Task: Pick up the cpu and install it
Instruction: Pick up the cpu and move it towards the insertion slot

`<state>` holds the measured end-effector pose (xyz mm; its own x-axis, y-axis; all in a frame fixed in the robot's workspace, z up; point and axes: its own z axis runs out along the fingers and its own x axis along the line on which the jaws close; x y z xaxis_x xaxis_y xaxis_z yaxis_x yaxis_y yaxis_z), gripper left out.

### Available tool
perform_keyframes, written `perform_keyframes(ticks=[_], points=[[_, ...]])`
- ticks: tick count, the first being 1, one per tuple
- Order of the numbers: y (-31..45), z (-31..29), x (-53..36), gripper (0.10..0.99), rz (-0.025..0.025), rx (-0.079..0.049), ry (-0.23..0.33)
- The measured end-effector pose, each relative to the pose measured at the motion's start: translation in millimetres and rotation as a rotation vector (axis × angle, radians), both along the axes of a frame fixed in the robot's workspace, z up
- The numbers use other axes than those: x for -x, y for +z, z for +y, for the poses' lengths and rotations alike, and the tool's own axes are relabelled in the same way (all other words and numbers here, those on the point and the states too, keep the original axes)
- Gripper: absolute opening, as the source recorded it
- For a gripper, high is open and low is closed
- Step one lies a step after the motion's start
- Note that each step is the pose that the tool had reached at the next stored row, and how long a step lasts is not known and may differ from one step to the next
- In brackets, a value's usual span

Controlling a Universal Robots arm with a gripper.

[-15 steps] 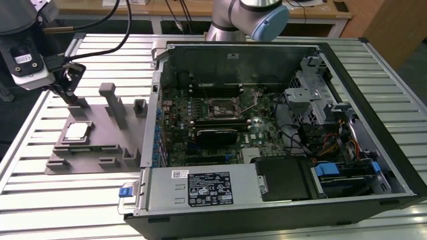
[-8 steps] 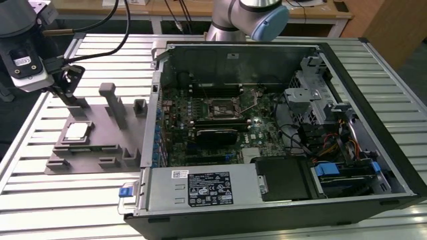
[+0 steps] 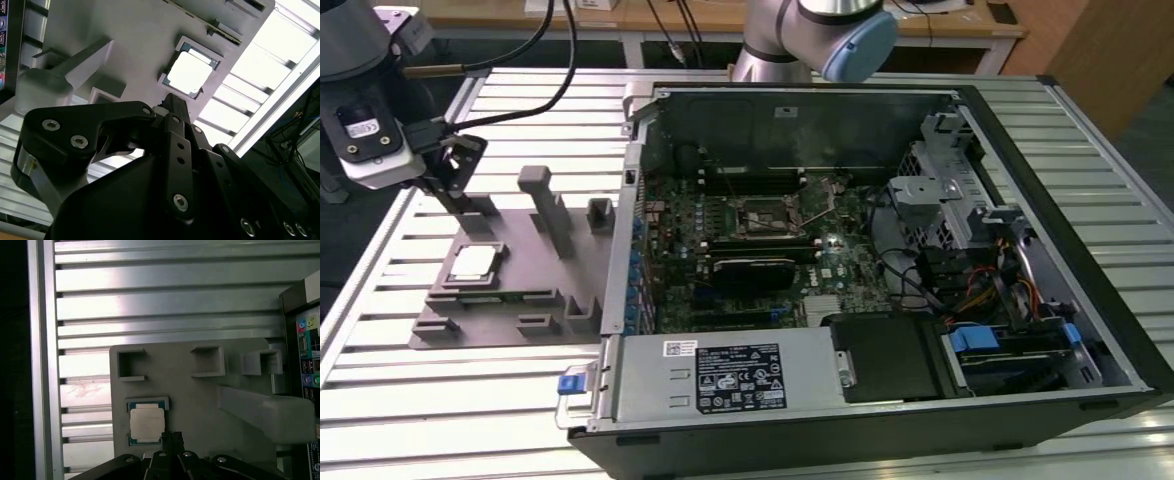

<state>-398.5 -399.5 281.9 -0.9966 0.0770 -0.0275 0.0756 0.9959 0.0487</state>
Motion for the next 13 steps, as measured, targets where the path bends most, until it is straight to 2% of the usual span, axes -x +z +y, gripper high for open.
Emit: perform_keyframes(ticks=[13], points=[[-8.4,0.0,7.0,0.106,0.0,0.0,0.0]])
